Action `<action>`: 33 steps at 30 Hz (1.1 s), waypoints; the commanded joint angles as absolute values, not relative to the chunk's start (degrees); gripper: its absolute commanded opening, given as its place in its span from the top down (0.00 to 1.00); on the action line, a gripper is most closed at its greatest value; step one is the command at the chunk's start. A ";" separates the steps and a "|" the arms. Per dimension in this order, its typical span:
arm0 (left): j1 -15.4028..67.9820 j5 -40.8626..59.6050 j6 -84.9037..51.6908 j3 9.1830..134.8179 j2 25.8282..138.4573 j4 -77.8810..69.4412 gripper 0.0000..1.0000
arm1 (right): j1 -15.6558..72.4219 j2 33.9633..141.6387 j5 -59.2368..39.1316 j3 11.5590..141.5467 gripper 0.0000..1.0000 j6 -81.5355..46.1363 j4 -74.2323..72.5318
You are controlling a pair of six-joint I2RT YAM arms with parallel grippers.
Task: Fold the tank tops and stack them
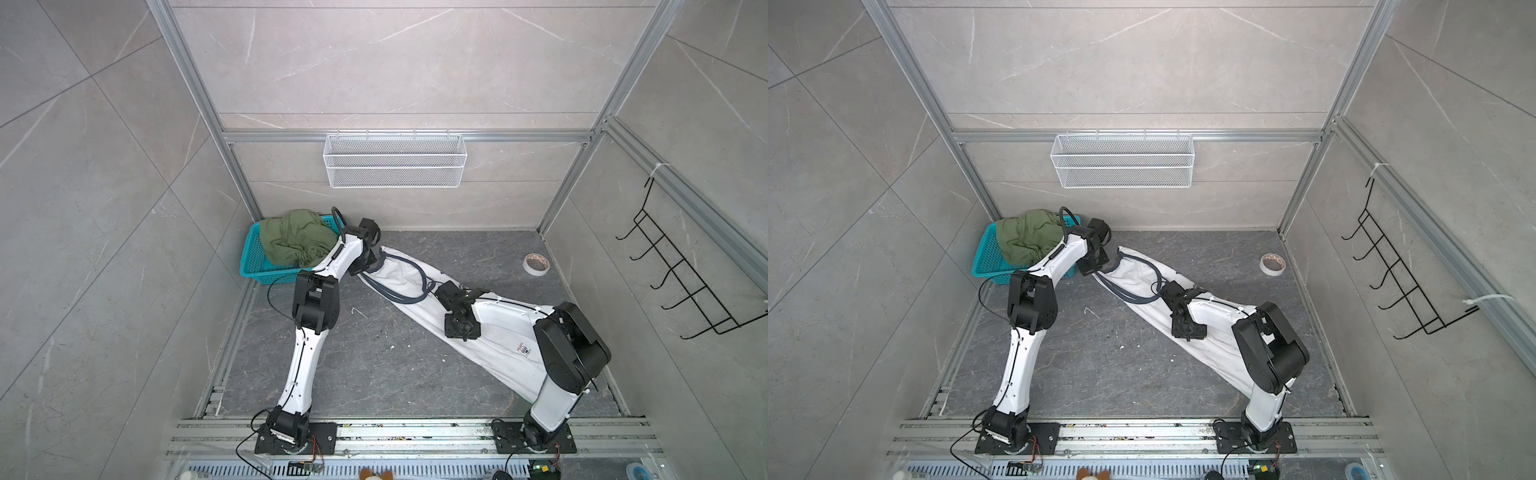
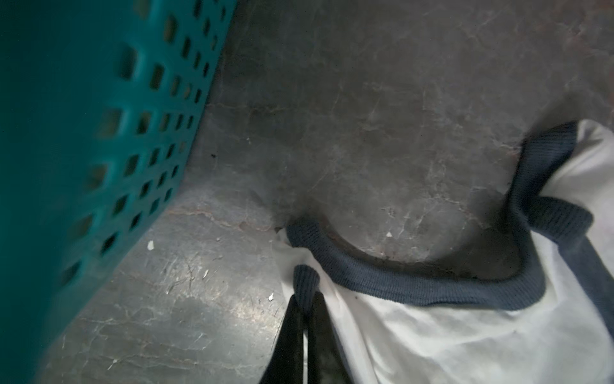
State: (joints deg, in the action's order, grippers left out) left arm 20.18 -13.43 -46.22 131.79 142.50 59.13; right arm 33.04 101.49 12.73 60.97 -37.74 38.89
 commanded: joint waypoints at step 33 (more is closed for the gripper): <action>35.17 -12.63 -39.76 122.72 128.77 53.36 0.28 | 16.88 92.36 3.52 60.91 0.52 -33.02 39.99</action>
State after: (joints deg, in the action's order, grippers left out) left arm 35.20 -15.25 -37.78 125.64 127.63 55.75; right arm 16.58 90.54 6.02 60.77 -33.39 40.03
